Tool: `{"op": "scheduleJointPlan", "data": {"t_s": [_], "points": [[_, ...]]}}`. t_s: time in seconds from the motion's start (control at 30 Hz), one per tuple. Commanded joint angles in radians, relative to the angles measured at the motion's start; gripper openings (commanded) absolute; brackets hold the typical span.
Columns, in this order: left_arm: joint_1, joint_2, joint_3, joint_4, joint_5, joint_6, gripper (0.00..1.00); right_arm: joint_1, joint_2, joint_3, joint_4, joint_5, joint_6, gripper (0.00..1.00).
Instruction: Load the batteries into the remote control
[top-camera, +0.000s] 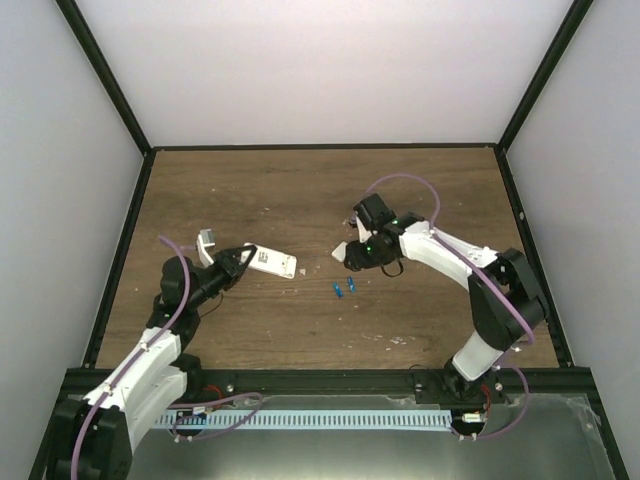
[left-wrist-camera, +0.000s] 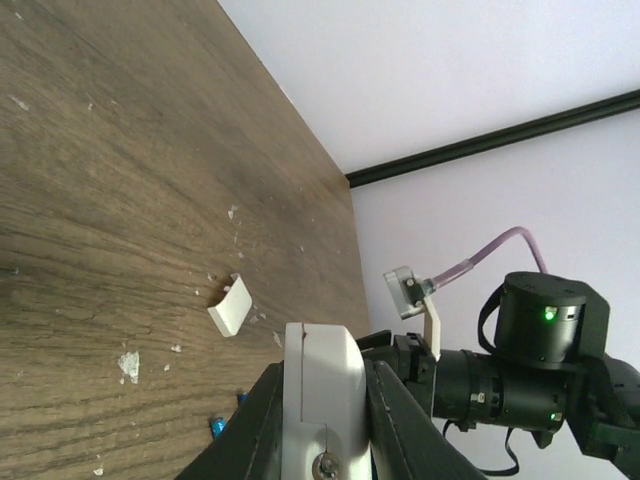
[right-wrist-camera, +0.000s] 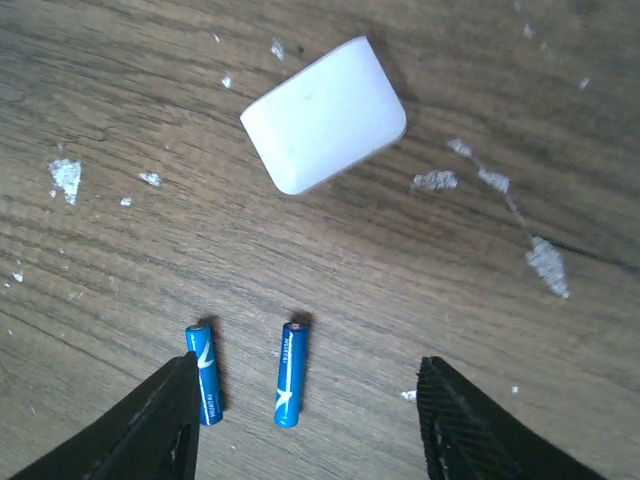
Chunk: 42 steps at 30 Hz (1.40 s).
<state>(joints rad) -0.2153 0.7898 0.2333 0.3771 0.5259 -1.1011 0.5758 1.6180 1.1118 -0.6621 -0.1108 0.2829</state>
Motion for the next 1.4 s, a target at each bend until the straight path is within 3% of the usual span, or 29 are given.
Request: {"op": "scheduleJointPlan", "data": {"t_s": [0.0,0.57,1.1,1.37], "points": [[-0.012,-0.002,-0.019,0.087,-0.038,-0.034,0.00,-0.003,0.047,-0.005,0.010,-0.046,-0.009,0.48],[-0.063,0.069,0.005,0.141,-0.080,-0.045,0.00,0.106,0.190,0.050,-0.024,0.025,0.002,0.28],[-0.067,0.077,0.018,0.152,-0.087,-0.053,0.00,0.110,0.228,0.066,-0.048,0.052,-0.001,0.17],[-0.067,0.083,0.019,0.162,-0.087,-0.067,0.00,0.110,0.230,0.068,-0.048,0.049,-0.009,0.06]]}}
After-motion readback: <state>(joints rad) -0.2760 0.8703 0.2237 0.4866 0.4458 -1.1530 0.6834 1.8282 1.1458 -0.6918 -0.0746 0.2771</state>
